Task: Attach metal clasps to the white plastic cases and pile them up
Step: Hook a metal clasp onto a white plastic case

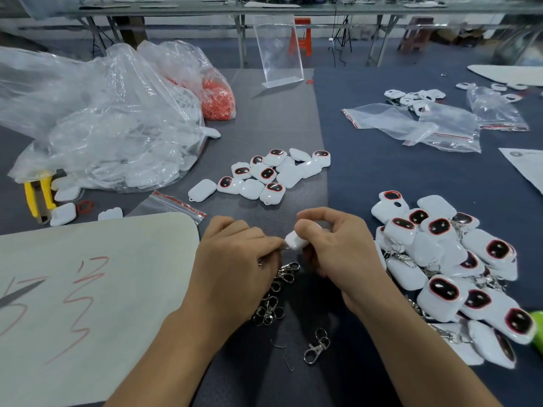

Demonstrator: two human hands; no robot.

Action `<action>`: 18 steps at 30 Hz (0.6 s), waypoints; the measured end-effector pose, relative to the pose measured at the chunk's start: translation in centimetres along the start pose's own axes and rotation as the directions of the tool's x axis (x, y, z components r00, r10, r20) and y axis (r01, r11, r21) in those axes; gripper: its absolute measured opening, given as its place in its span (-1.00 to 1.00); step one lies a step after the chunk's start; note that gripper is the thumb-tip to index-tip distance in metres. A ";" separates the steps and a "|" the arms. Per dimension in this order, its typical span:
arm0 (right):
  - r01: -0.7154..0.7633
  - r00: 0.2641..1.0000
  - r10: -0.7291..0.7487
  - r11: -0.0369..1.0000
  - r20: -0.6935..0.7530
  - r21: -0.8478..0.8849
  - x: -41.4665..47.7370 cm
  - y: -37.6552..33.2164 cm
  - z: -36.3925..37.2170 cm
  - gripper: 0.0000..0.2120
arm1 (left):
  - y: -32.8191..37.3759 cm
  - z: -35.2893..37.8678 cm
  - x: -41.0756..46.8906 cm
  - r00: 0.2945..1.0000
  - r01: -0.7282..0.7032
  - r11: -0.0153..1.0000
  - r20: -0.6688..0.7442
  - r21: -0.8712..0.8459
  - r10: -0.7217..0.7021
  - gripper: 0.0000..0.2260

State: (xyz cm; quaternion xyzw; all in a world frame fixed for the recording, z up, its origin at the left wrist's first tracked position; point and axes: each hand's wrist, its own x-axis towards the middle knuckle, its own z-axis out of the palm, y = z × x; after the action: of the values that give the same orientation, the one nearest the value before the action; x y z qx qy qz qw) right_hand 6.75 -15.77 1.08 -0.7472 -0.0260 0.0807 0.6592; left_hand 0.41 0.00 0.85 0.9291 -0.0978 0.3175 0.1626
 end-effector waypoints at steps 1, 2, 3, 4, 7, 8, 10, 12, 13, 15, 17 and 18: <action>-0.001 0.999 0.000 1.000 -0.036 -0.022 0.0 0.0 -0.1 -0.86 | -0.1 0.0 0.0 1.000 -0.006 1.000 0.029 0.016 0.006 -0.92; 0.003 0.998 -0.005 0.999 -0.058 -0.038 0.0 0.1 -0.2 -0.86 | -0.1 0.0 0.0 0.998 0.001 1.000 0.067 0.023 -0.002 -0.91; 0.014 0.998 -0.018 0.998 -0.065 -0.059 0.0 0.1 -0.3 -0.88 | 0.0 0.1 -0.1 0.994 0.016 1.000 0.104 0.015 -0.018 -0.90; 0.030 0.997 -0.036 0.995 -0.067 -0.095 0.0 0.2 -0.4 -0.90 | 0.1 0.3 -0.1 0.990 0.040 0.999 0.136 -0.005 -0.038 -0.89; 0.119 0.980 -0.159 0.952 -0.122 -0.283 -0.1 0.1 -0.9 -0.96 | 0.4 0.6 -0.3 0.973 0.143 0.988 0.192 -0.060 -0.129 -0.81; 0.150 0.963 -0.219 0.921 -0.158 -0.360 -0.1 -0.1 -1.2 -0.95 | 0.4 0.6 -0.3 0.969 0.174 0.983 0.186 -0.059 -0.161 -0.79; 0.168 0.926 -0.313 0.844 -0.213 -0.510 -0.1 -0.9 -2.2 -0.89 | 0.2 0.6 -0.3 0.966 0.219 0.975 0.151 -0.044 -0.211 -0.79; 0.141 0.911 -0.350 0.759 -0.216 -0.636 0.3 -1.2 -3.7 -0.84 | 0.1 0.5 -0.3 0.953 0.274 0.960 0.148 -0.051 -0.264 -0.82; 0.125 0.913 -0.353 0.721 -0.206 -0.681 0.6 -1.2 -4.5 -0.81 | 0.1 0.5 -0.3 0.940 0.311 0.947 0.173 -0.077 -0.294 -0.82; 0.062 0.917 -0.340 0.638 -0.209 -0.767 1.3 -0.9 -5.7 -0.75 | 0.1 0.4 -0.4 0.903 0.390 0.907 0.260 -0.158 -0.342 -0.75; -0.019 0.908 -0.343 0.541 -0.242 -0.841 1.7 -0.6 -6.3 -0.71 | 0.2 0.3 -0.3 0.868 0.428 0.880 0.365 -0.206 -0.337 -0.66; -0.034 0.899 -0.358 0.515 -0.252 -0.856 1.8 -0.4 -6.4 -0.67 | 0.3 0.2 -0.3 0.858 0.421 0.884 0.406 -0.204 -0.315 -0.66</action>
State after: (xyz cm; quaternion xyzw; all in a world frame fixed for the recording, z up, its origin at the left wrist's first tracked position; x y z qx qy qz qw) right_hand 9.51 -21.72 2.09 -0.9646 0.0016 -0.1592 0.2102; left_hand 0.23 -0.30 0.60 0.9390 0.0106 0.0865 0.3326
